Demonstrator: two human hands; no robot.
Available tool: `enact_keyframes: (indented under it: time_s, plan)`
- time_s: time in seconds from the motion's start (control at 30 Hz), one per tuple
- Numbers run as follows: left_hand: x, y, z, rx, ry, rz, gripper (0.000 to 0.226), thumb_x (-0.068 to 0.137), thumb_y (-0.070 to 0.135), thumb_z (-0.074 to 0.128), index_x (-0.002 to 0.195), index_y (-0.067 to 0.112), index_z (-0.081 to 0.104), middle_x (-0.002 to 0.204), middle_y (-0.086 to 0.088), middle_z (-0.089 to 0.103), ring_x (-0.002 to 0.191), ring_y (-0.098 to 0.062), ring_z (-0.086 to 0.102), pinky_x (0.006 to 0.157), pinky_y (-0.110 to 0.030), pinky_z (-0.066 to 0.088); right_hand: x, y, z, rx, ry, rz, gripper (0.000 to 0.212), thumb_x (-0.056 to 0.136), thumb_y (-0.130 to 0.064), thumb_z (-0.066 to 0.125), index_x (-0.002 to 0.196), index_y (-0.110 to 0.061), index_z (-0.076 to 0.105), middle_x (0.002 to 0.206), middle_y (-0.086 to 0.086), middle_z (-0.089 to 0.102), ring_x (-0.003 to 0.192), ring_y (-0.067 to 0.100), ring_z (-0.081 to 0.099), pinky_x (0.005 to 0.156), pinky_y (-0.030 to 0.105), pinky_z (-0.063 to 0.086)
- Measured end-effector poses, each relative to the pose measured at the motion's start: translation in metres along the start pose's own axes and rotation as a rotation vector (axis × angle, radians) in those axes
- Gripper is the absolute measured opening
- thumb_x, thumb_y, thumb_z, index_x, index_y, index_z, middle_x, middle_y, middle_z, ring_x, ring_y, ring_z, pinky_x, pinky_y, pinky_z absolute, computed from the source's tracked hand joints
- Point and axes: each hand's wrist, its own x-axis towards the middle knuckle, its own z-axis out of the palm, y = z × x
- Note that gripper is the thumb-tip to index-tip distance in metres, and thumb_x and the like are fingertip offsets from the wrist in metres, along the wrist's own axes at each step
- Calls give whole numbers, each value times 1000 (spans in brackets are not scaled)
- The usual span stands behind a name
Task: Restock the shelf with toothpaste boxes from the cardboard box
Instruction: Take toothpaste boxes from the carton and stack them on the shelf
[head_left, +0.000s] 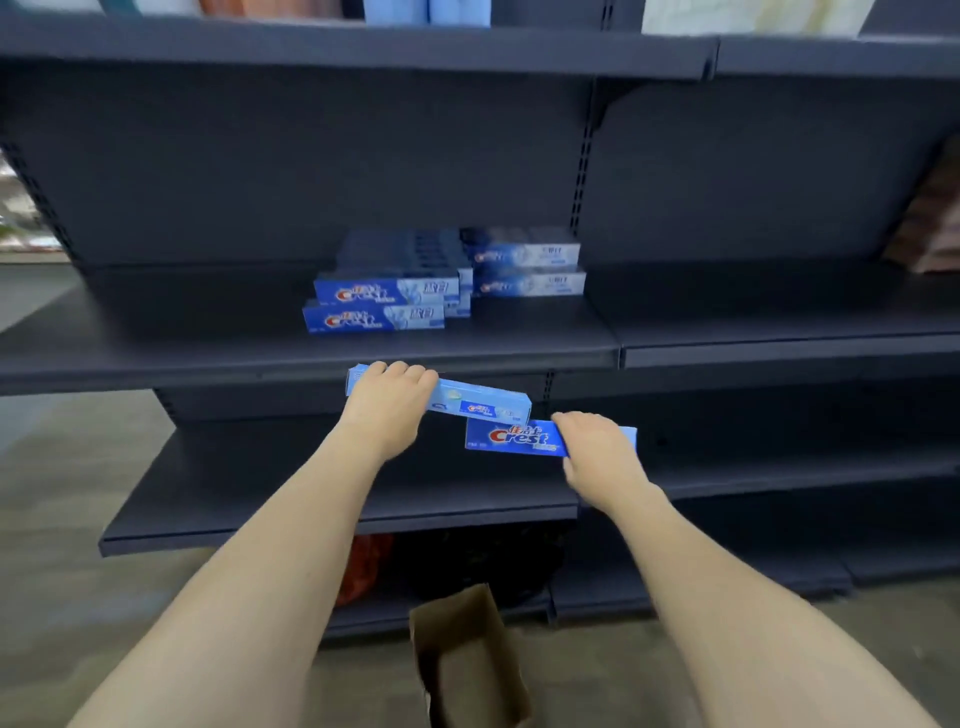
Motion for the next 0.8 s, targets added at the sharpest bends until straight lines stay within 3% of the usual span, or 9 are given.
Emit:
enact_keyframes:
  time_s: [0.23,0.4,0.53,0.63,0.8]
  plan:
    - [37,-43,-20,-27,-22,-117,40,93,13,48,133,14,40,131,-3,52,119,-23,49,102,-34,33,53,14,-47,-47,21,-16,43,91,-12,48,133,-13,40,125,6,54,111,25,51,99,30,37]
    - [57,-69,-10,-69,-153,-155,44,98,23,47,138,10,35,134,-8,48,121,-27,47,103,-38,34,88,4,-53,-50,-13,-48,54,92,-10,51,142,-12,32,135,6,48,124,23,44,115,33,19]
    - [74,-90,-2,-156,-247,-193,43,97,22,49,136,10,36,135,-9,46,122,-28,45,107,-40,30,114,-2,-56,-31,-55,-68,58,93,-12,51,146,-12,27,143,7,40,132,23,37,118,34,12]
    - [87,-105,2,-220,-333,-213,41,96,20,49,134,9,37,133,-11,47,120,-29,47,102,-39,34,133,-7,-57,9,-124,-89,60,94,-16,52,147,-12,25,145,8,39,132,24,37,117,33,15]
    - [101,-122,10,-282,-453,-182,41,98,20,45,136,9,34,129,-12,49,113,-28,51,92,-35,42,155,-10,-62,76,-232,-77,61,94,-17,55,147,-14,25,144,8,39,130,25,38,109,34,33]
